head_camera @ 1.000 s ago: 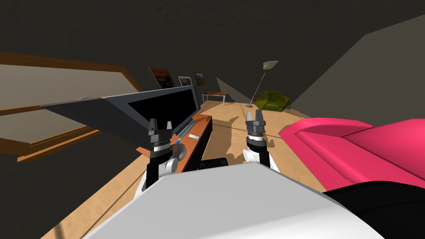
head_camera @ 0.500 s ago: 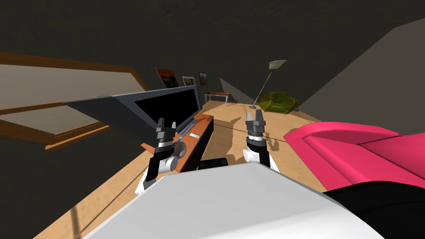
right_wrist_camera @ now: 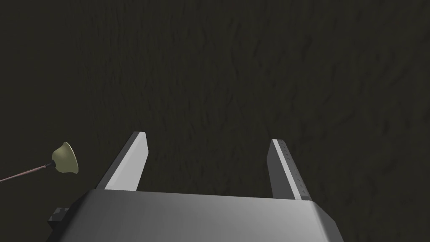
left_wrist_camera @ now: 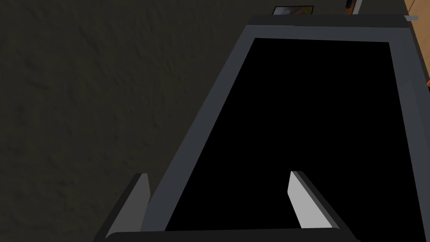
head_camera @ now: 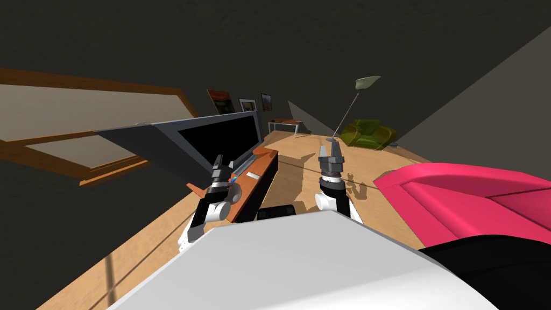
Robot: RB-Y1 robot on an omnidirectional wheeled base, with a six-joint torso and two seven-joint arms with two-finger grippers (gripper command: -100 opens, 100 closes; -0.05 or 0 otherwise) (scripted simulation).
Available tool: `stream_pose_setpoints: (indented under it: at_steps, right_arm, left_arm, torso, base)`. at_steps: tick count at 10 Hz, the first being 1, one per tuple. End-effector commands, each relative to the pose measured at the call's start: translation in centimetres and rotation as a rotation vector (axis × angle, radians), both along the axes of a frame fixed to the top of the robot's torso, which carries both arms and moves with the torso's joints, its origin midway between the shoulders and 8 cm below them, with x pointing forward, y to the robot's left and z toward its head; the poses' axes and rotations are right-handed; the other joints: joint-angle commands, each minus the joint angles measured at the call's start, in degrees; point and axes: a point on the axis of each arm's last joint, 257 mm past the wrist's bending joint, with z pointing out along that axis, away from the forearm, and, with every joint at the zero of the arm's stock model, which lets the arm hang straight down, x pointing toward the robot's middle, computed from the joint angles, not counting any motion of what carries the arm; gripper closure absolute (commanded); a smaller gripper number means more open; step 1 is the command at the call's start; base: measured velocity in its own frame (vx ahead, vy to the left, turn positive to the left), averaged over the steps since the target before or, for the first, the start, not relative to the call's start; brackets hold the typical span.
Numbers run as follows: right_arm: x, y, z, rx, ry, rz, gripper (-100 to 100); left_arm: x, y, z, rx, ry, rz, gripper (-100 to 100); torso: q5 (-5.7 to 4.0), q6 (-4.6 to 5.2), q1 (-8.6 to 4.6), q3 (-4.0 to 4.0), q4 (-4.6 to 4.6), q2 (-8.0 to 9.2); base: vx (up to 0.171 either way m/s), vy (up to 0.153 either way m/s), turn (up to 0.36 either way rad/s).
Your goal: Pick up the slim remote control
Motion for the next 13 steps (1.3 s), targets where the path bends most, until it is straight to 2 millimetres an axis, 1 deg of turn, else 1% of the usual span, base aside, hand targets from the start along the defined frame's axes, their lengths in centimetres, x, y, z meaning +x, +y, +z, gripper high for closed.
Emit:
stream_pose_setpoints:
  at_steps: [1,2,3,4,5,6,7,8,9,10,11,12,13]
  right_arm:
    - [0.0,0.0,0.0,0.0,0.0,0.0,0]
    - [0.0,0.0,0.0,0.0,0.0,0.0,0]
    - [0.0,0.0,0.0,0.0,0.0,0.0,0]
    - [0.0,0.0,0.0,0.0,0.0,0.0,0]
    - [0.0,0.0,0.0,0.0,0.0,0.0,0]
    - [0.0,0.0,0.0,0.0,0.0,0.0,0]
    - [0.0,0.0,0.0,0.0,0.0,0.0,0]
    - [0.0,0.0,0.0,0.0,0.0,0.0,0]
    - [0.0,0.0,0.0,0.0,0.0,0.0,0]
    - [0.0,0.0,0.0,0.0,0.0,0.0,0]
    - [0.0,0.0,0.0,0.0,0.0,0.0,0]
    - [0.0,0.0,0.0,0.0,0.0,0.0,0]
    - [0.0,0.0,0.0,0.0,0.0,0.0,0]
  left_arm:
    - [0.6,-0.1,-1.1,0.002,0.039,-0.006,-100]
    - [1.4,-0.1,-2.8,0.004,0.094,-0.016,-100]
    - [1.5,-0.1,-2.9,0.004,0.098,-0.016,-100]
    - [2.2,0.0,-4.6,0.007,0.151,-0.025,-100]
    - [2.3,-0.1,-4.8,0.008,0.161,-0.026,-100]
    - [2.9,0.1,-6.7,0.013,0.221,-0.034,-100]
    - [3.0,0.0,-6.9,0.013,0.229,-0.035,-100]
    - [3.5,0.2,-9.1,0.021,0.297,-0.043,-100]
    - [3.9,0.4,-10.7,0.028,0.347,-0.05,-100]
    - [3.9,0.5,-11.6,0.03,0.376,-0.051,-100]
    - [4.2,0.8,-13.8,0.039,0.441,-0.056,-100]
    - [4.2,0.8,-14.1,0.039,0.454,-0.058,-100]
    - [4.3,1.3,-16.1,0.048,0.509,-0.06,-100]
  torso:
    - [0.0,0.0,0.0,0.0,0.0,0.0]
    - [-0.01,0.02,-0.01,0.0,0.0,0.0]
    - [0.0,0.01,-0.01,-0.01,0.0,-0.01]
    - [0.0,0.02,0.01,-0.01,0.0,-0.01]
    - [0.0,0.01,0.01,-0.02,-0.01,-0.03]
    - [0.0,0.02,0.01,-0.02,-0.01,-0.03]
    - [0.0,0.01,0.01,-0.03,-0.01,-0.06]
    - [0.0,0.02,0.03,-0.03,-0.01,-0.04]
    - [0.0,0.02,0.02,-0.03,-0.01,-0.06]
    - [0.0,0.02,-0.01,-0.07,-0.02,-0.11]
    - [-0.01,0.01,0.0,-0.07,-0.03,-0.12]
    - [0.0,0.01,0.0,-0.09,-0.04,-0.15]
    - [0.0,0.01,0.03,-0.07,-0.03,-0.12]
  base:
    - [0.019,-0.036,0.03]
    - [0.021,-0.04,0.044]
    - [0.019,-0.031,0.024]
    - [0.028,-0.034,0.038]
    - [0.025,-0.03,0.024]
    - [0.036,-0.032,0.025]
    - [0.027,-0.028,0.015]
    - [0.031,-0.031,0.013]
    - [0.048,-0.042,0.012]
    - [0.048,-0.04,0.002]
    - [0.062,-0.038,-0.009]
    - [0.05,-0.03,-0.005]
    - [0.052,-0.034,-0.024]
